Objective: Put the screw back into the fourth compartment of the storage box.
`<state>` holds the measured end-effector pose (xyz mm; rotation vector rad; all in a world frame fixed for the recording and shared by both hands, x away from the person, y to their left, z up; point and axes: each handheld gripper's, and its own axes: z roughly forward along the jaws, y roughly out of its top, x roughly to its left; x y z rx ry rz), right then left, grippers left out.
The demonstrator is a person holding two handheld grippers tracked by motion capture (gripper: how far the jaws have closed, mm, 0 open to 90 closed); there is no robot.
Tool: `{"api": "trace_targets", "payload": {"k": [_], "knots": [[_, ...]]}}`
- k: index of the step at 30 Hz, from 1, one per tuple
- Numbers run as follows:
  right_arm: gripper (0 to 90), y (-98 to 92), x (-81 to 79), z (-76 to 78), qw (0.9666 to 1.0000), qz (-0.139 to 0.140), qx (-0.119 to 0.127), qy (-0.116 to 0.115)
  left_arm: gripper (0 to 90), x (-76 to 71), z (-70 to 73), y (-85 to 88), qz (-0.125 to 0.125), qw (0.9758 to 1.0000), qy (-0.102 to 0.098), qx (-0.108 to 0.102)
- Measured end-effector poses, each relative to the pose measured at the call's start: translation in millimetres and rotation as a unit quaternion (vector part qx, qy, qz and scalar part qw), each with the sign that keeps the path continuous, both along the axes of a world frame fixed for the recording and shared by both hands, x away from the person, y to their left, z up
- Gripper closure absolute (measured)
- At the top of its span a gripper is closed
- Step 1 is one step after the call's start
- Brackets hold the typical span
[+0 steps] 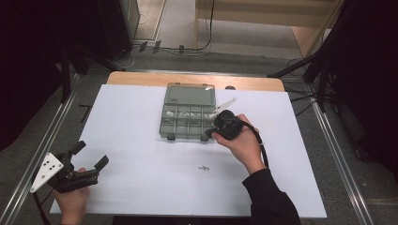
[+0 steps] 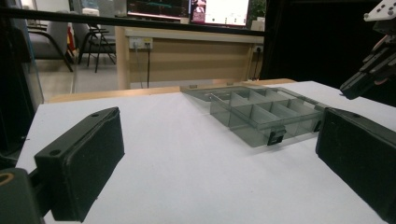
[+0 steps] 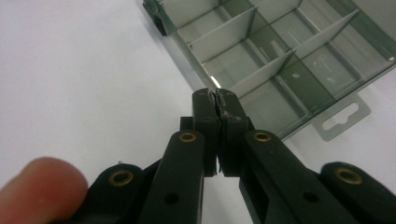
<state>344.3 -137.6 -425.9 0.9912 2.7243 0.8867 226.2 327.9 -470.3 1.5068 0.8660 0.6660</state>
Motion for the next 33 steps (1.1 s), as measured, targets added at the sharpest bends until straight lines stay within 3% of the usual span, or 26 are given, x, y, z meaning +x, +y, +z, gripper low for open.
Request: {"api": "trace_targets", "payload": {"k": [15, 33], "knots": [[89.8, 1.5, 28.6, 9.9, 0.9999, -0.016, -0.005, -0.002, 1.2, -0.1, 0.2, 0.4, 0.001, 1.0000, -0.002, -0.001], [89.8, 3.7, 67.3, 0.5, 0.9985, -0.049, -0.024, 0.003, 1.2, -0.6, 0.7, 0.6, -0.001, 1.0000, -0.004, -0.005]]}}
